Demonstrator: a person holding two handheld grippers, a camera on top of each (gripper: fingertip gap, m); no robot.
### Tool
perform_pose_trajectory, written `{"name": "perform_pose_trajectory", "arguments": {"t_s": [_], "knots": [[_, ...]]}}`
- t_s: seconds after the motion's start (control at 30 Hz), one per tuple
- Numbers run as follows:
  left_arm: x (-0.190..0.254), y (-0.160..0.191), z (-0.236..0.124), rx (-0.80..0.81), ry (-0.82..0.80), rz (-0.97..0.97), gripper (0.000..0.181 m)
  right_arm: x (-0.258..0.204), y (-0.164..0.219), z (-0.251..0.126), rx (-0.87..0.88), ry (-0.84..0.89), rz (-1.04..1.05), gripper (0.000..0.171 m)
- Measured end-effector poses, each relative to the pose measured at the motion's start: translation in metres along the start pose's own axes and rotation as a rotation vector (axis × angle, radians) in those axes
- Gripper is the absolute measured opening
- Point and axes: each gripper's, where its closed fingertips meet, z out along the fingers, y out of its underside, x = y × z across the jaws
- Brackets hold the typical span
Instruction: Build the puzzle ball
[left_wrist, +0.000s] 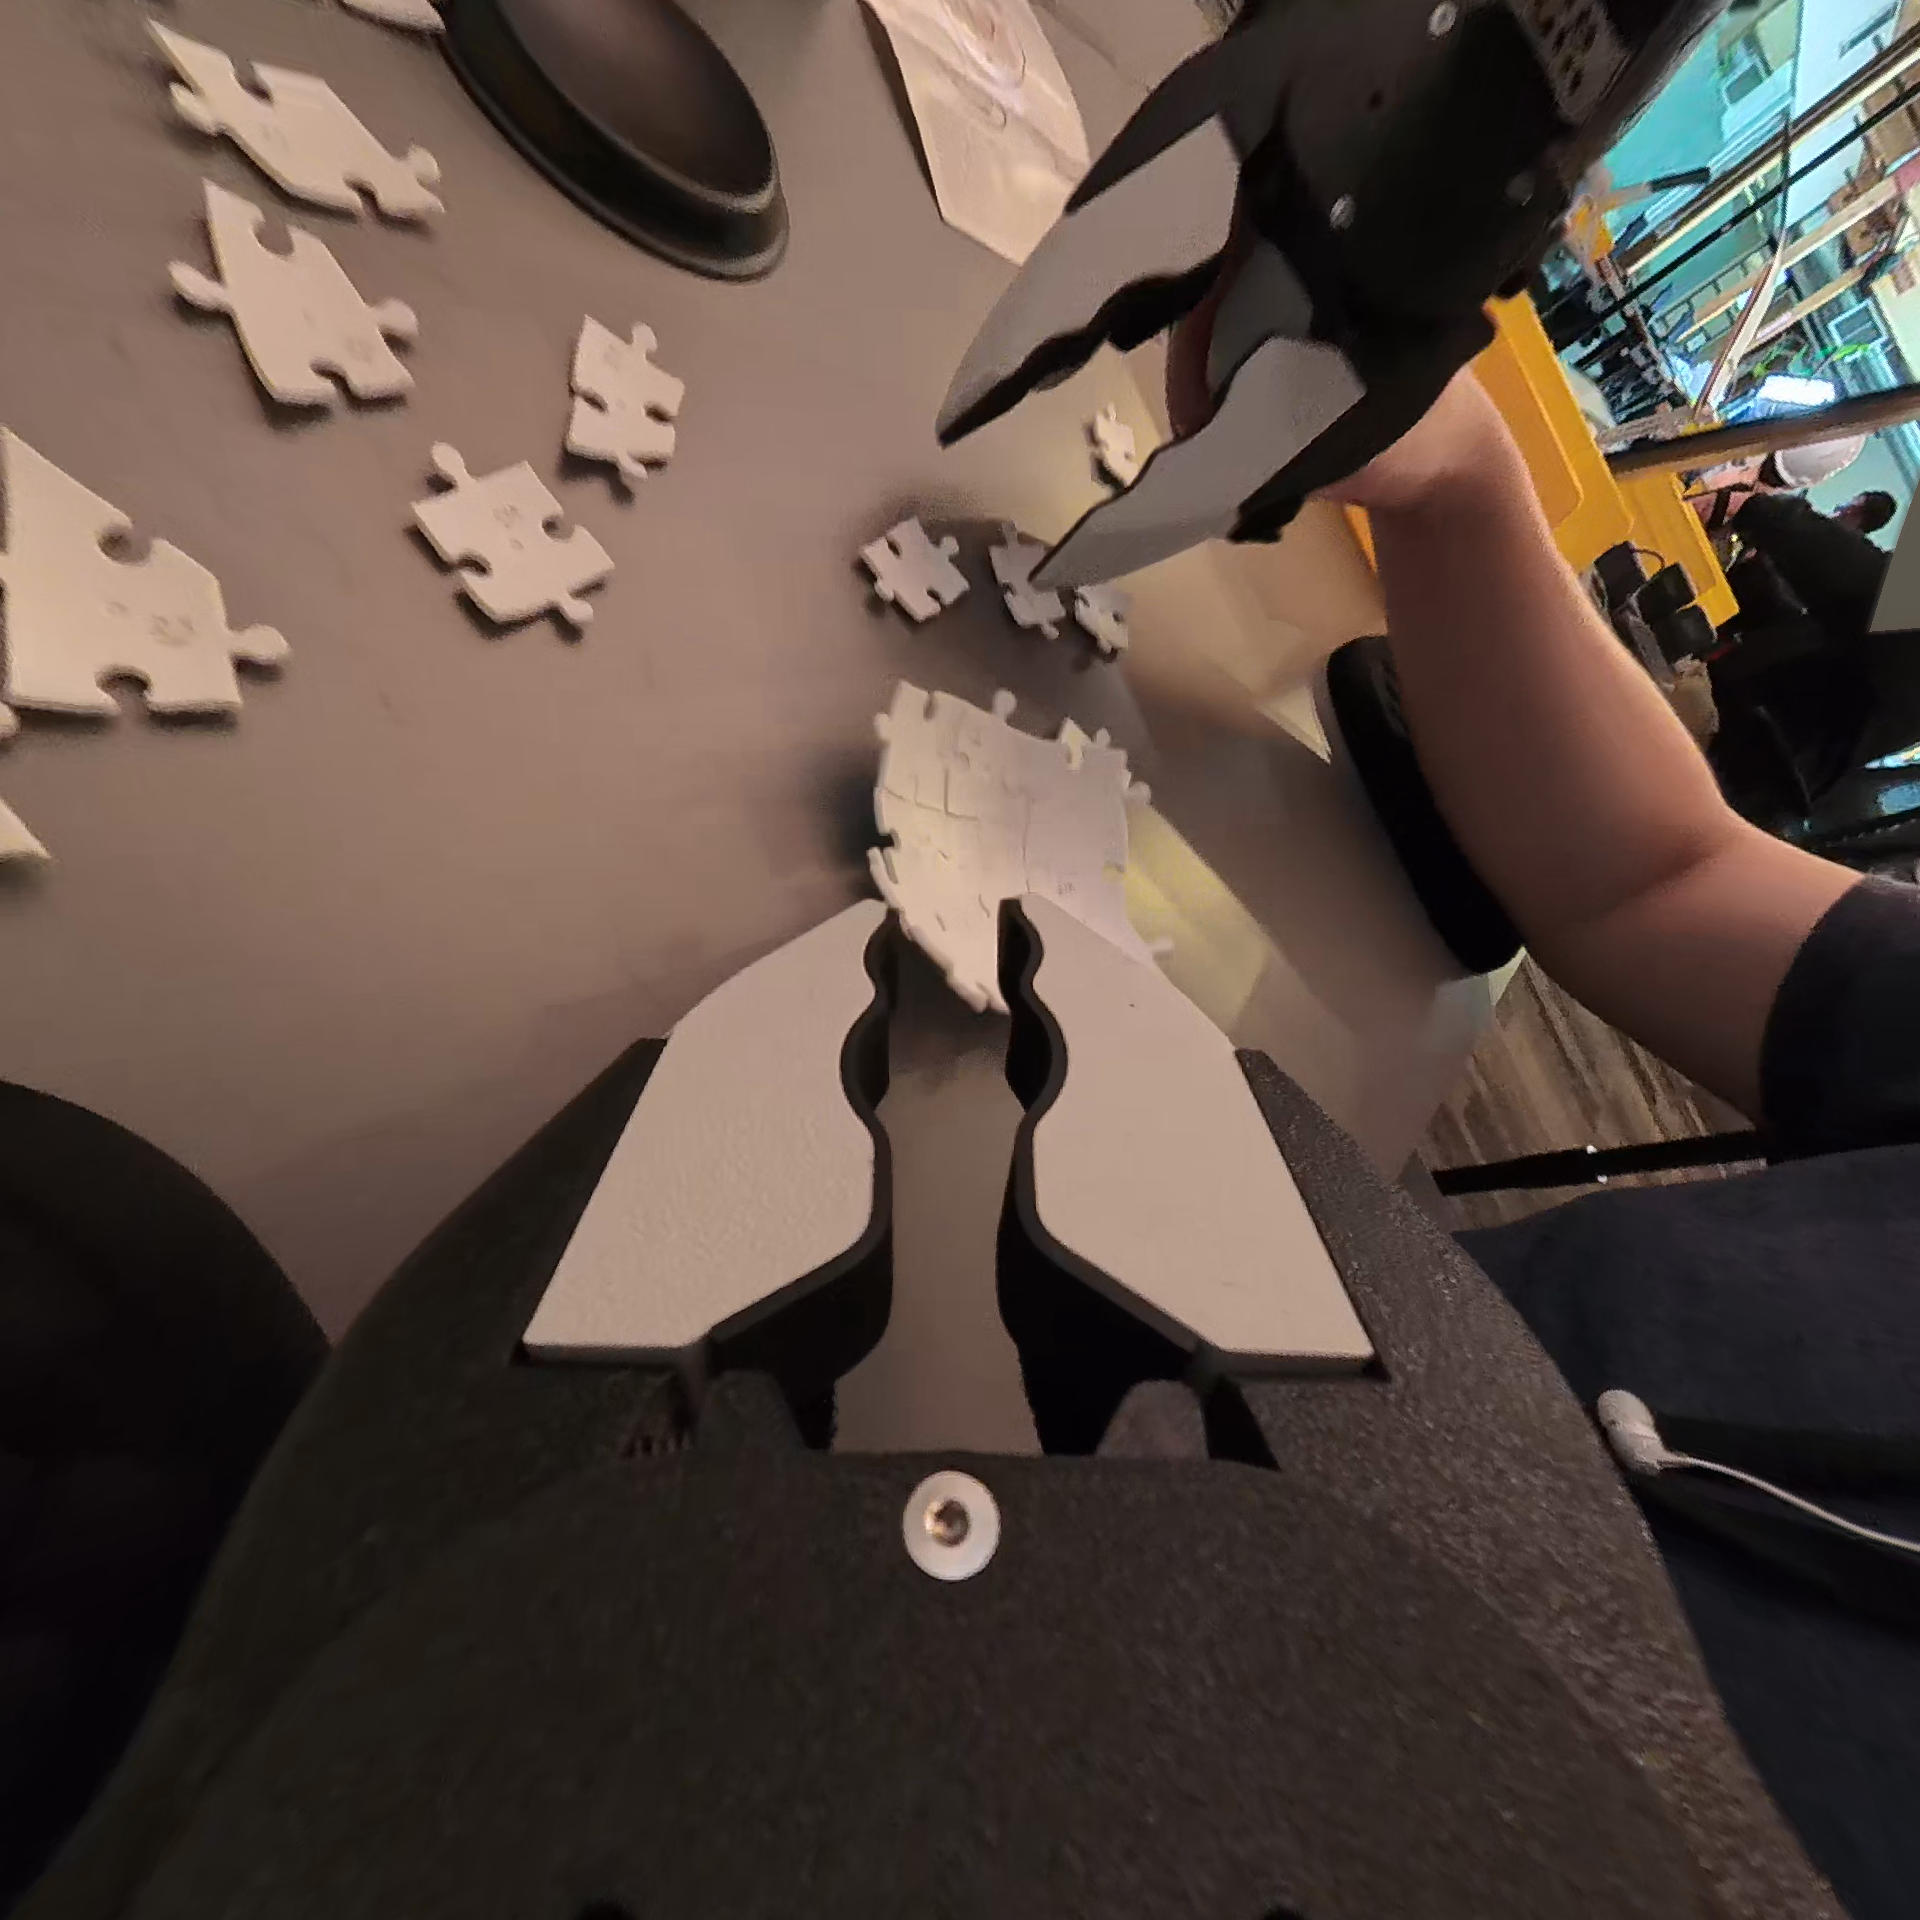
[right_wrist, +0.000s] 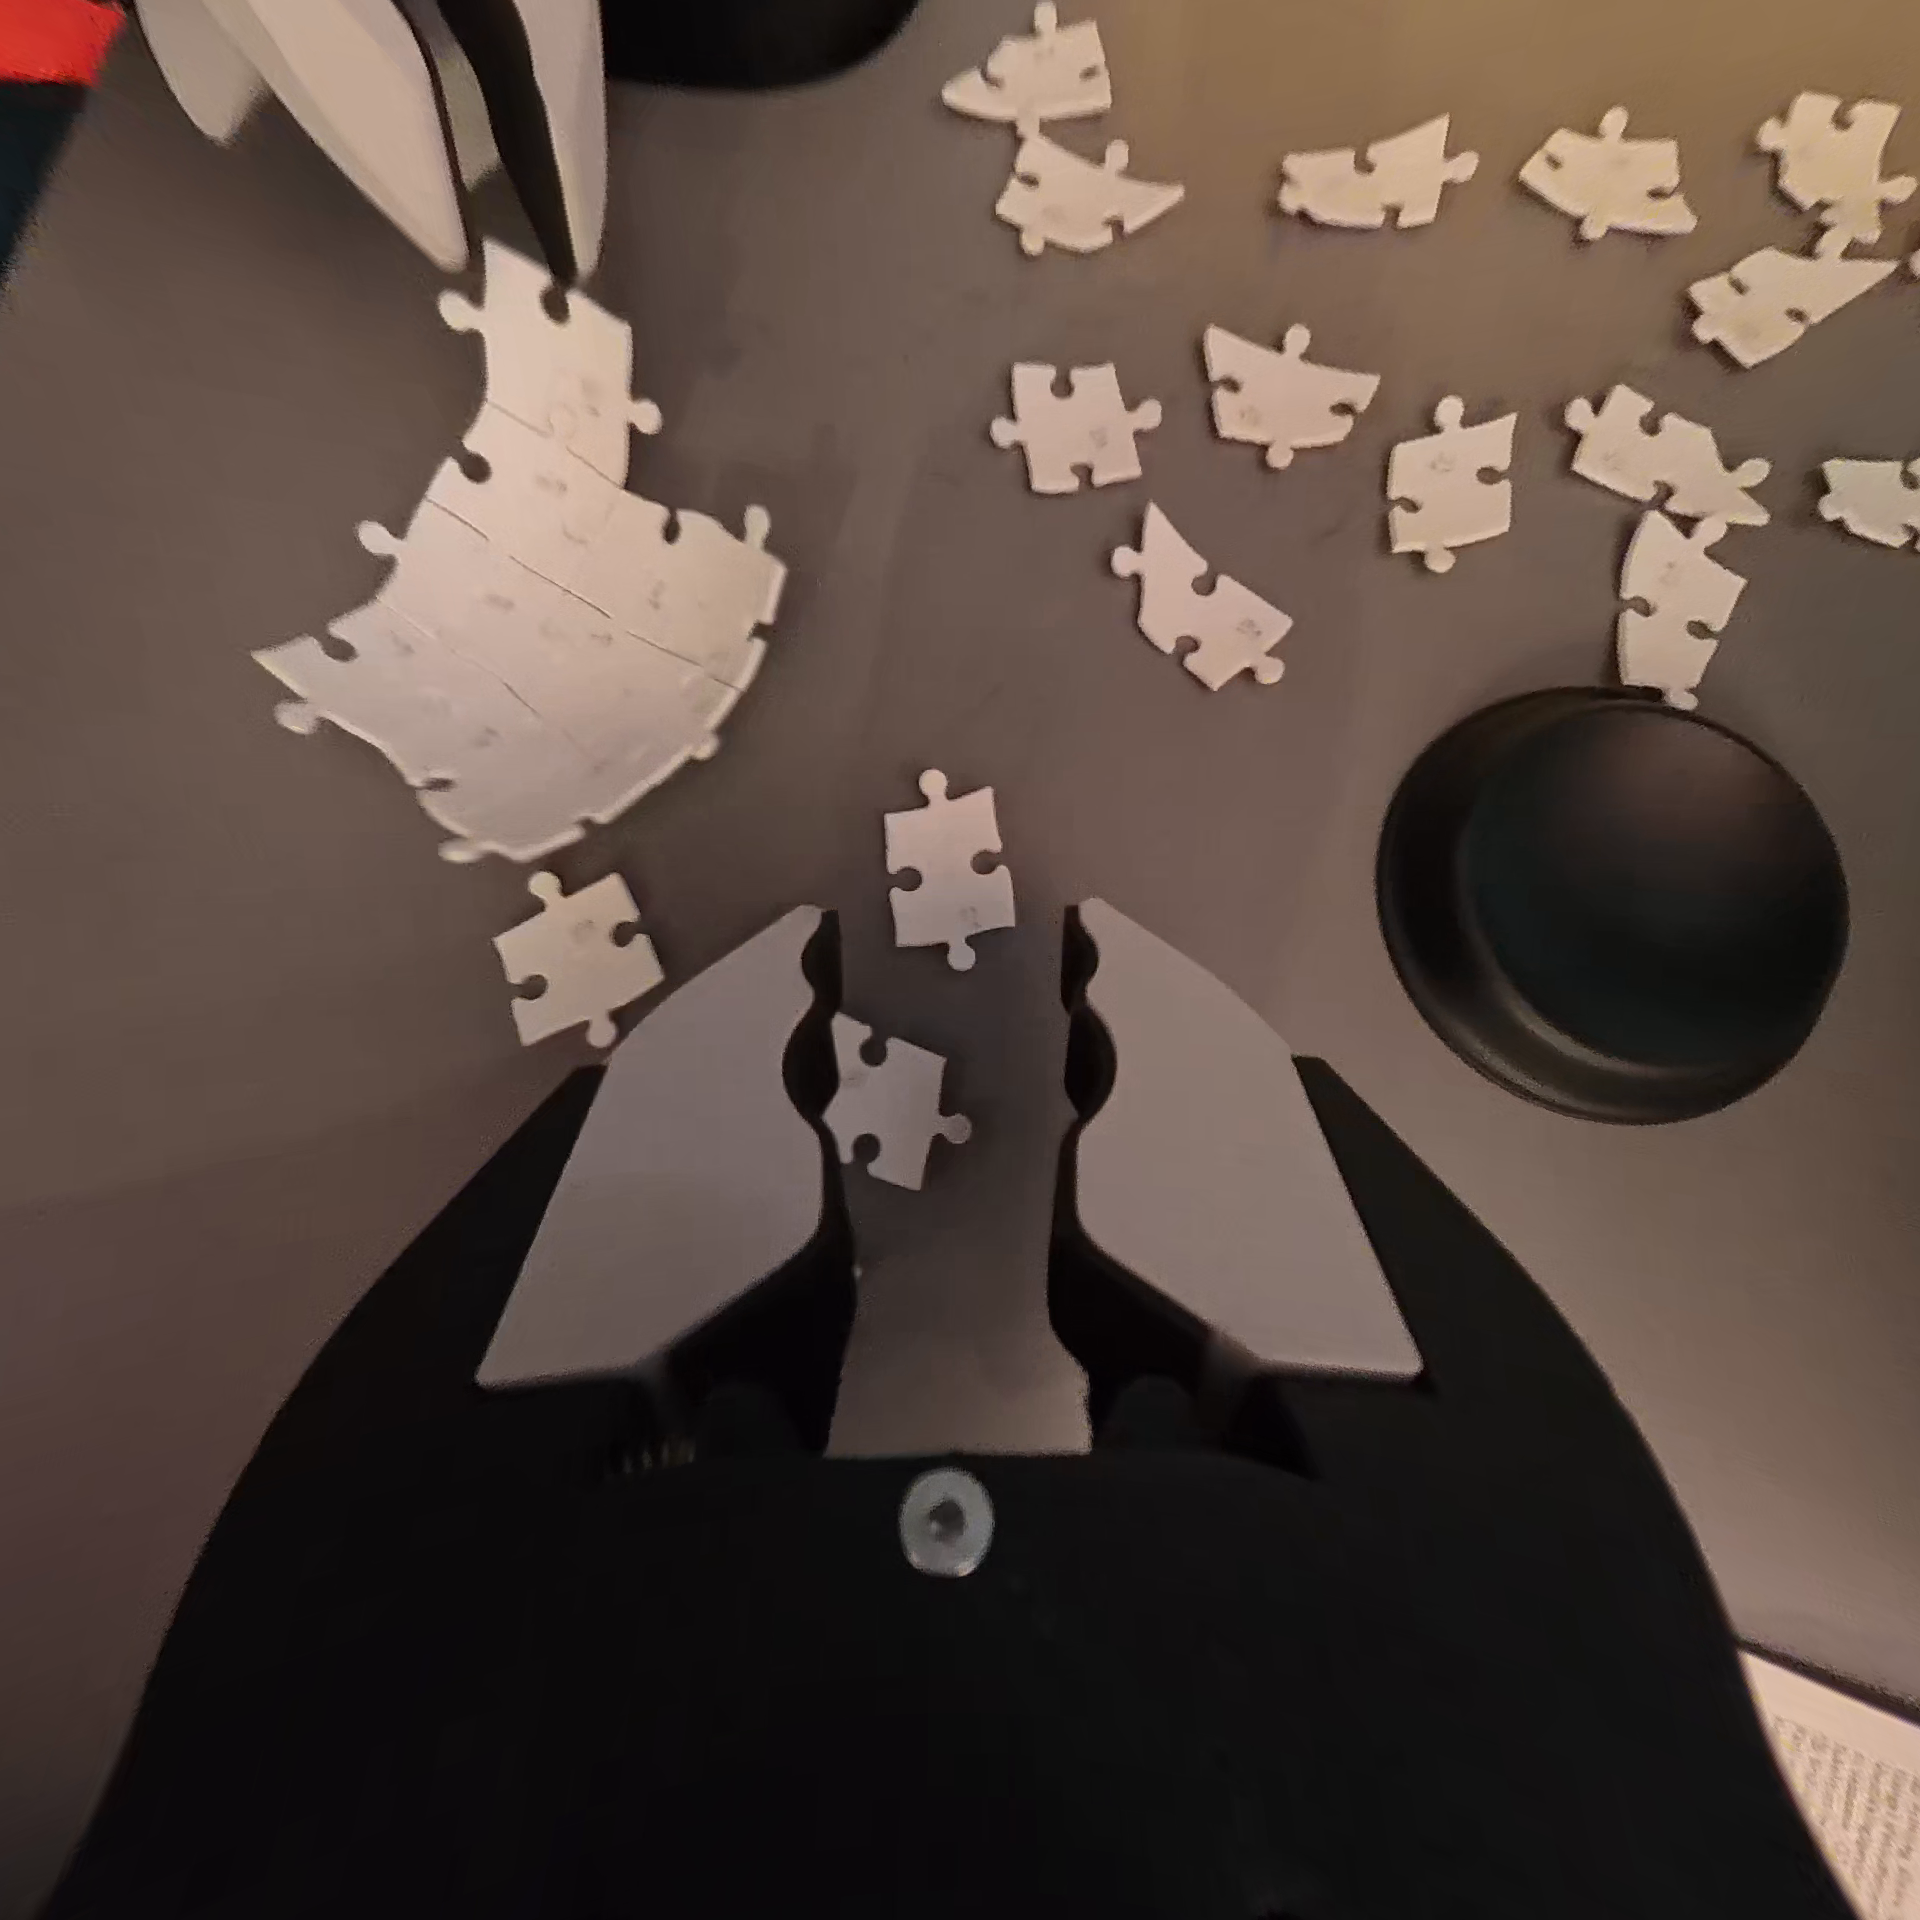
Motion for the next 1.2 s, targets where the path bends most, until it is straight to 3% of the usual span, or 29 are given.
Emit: {"name": "perform_pose_trajectory", "arguments": {"t_s": [0.27, 0.4, 0.87, 1.03, 1.2], "knots": [[-0.001, -0.011, -0.004, 0.025, -0.011, 0.018, 0.017, 0.000, 0.009, 0.017, -0.059, -0.015, 0.023, 0.038], [-0.004, -0.005, -0.001, 0.018, 0.002, -0.012, 0.017, 0.004, 0.009, 0.019, -0.056, 0.003, 0.028, 0.027], [0.010, 0.020, 0.021, -0.084, 0.056, -0.009, 0.018, 0.009, 0.009, 0.013, -0.043, 0.085, 0.022, 0.026], [0.010, 0.007, 0.012, -0.031, 0.048, -0.007, 0.018, 0.009, -0.006, 0.000, 0.033, 0.153, -0.009, 0.026], [0.020, -0.024, 0.008, 0.073, 0.050, 0.012, 0.021, 0.000, -0.049, -0.023, 0.188, 0.288, -0.105, 0.026]]}}
